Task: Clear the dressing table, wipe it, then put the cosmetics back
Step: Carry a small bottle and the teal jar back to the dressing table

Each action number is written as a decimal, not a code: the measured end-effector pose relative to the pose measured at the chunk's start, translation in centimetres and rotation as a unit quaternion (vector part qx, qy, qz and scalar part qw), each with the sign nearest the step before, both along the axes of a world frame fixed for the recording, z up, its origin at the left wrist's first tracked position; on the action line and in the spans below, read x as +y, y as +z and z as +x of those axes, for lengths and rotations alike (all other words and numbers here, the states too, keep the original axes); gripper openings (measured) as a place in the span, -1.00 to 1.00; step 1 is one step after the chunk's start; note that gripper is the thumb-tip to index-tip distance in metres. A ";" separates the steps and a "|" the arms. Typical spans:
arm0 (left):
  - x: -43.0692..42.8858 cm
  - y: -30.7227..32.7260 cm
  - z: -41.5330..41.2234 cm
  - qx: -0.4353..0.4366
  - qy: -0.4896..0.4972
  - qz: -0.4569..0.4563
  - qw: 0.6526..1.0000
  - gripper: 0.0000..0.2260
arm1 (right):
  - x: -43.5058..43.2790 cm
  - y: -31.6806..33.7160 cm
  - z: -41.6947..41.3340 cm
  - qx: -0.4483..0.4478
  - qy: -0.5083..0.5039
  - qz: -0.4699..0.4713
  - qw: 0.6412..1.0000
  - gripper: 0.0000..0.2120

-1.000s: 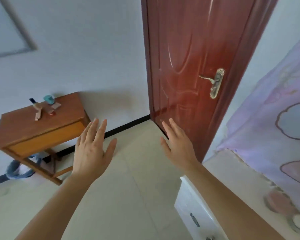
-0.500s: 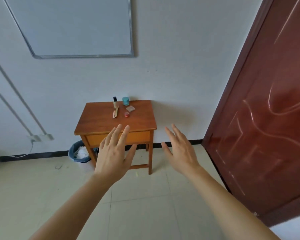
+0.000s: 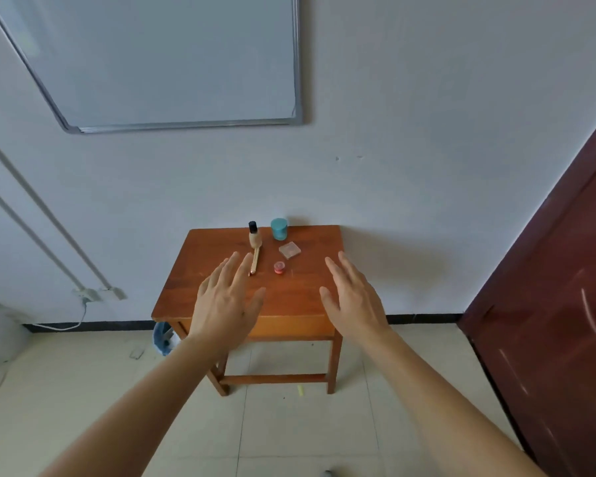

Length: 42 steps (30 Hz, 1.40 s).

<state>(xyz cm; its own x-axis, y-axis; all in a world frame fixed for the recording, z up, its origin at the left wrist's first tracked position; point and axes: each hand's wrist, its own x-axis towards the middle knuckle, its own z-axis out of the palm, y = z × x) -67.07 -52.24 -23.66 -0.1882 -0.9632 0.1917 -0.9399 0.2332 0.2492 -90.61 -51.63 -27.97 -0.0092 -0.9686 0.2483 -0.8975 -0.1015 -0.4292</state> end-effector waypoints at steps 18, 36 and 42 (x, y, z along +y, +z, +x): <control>-29.3 -1.9 3.9 -0.003 0.026 0.056 0.998 -0.40 | -28.1 -0.5 3.8 0.043 0.034 0.081 0.995 -0.42; -44.7 -13.5 4.3 0.040 -0.082 0.217 0.972 -0.43 | -41.5 -8.5 5.9 0.037 -0.027 0.181 0.982 -0.44; -45.6 -18.7 2.7 0.104 -0.012 0.252 0.962 -0.47 | -45.7 -15.3 5.9 0.020 0.025 0.226 0.973 -0.38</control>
